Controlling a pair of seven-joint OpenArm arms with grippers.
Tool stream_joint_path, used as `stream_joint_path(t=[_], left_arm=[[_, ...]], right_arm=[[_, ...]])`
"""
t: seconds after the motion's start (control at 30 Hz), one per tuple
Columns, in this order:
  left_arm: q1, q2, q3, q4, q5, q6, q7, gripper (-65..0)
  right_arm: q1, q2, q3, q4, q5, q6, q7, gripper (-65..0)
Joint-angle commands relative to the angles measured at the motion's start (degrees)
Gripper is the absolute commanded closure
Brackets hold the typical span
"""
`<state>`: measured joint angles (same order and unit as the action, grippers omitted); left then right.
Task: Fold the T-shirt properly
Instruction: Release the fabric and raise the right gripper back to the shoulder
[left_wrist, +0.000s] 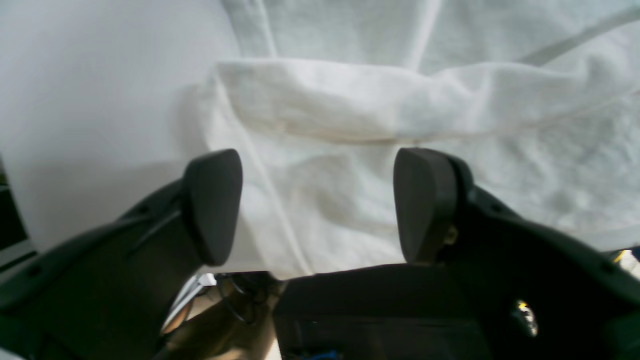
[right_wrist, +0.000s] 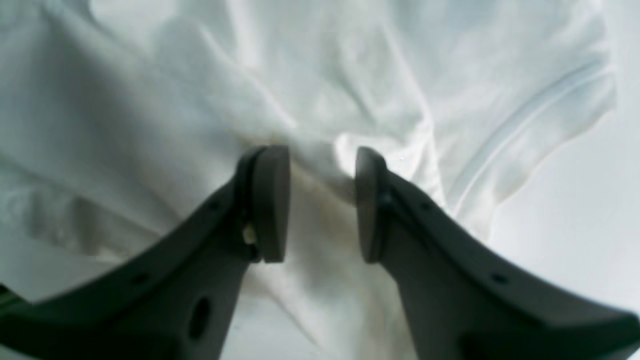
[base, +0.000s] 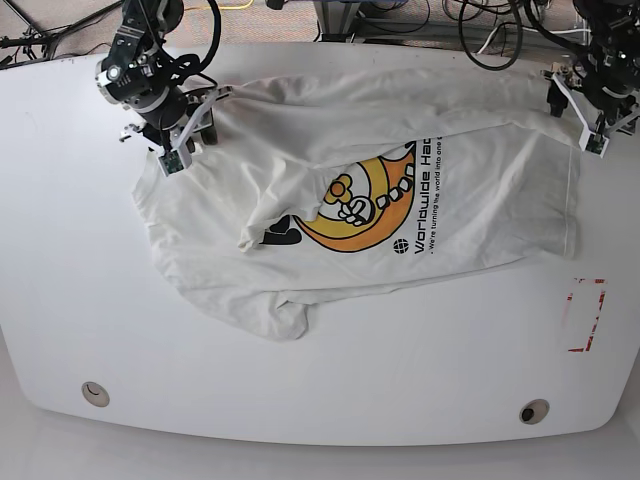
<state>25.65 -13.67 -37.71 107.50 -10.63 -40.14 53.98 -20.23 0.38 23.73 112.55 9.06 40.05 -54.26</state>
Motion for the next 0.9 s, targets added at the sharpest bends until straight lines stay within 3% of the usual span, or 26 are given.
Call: stream_joint_path(t=[0.0,0.3,0.5,0.87], left_arm=[[-0.29,-1.32,-0.57,-1.26,-0.22,0.14,-0.83,-43.9],[-2.57,-3.52,-0.31,-9.44,-0.14,0.14,-1.18,-43.9],[-2.4,-4.48,-0.22,-13.04,-0.05,0.14,-6.72,-43.9],[-2.4,-5.8,0.92,-17.96,2.94,0.14,-9.1,-43.9]], right_arm=[[-0.47,1.77,0.23,-0.16,0.57,-0.05,2.08,-22.5],[-2.06,5.55,2.96,-6.4,1.09,-0.05,6.13,-22.5],[-2.32,7.84,5.42,-8.42,1.09,-0.05,6.66,-22.5],[-3.82,9.42,10.16,-8.07,0.65,-0.05,6.39,-22.7]])
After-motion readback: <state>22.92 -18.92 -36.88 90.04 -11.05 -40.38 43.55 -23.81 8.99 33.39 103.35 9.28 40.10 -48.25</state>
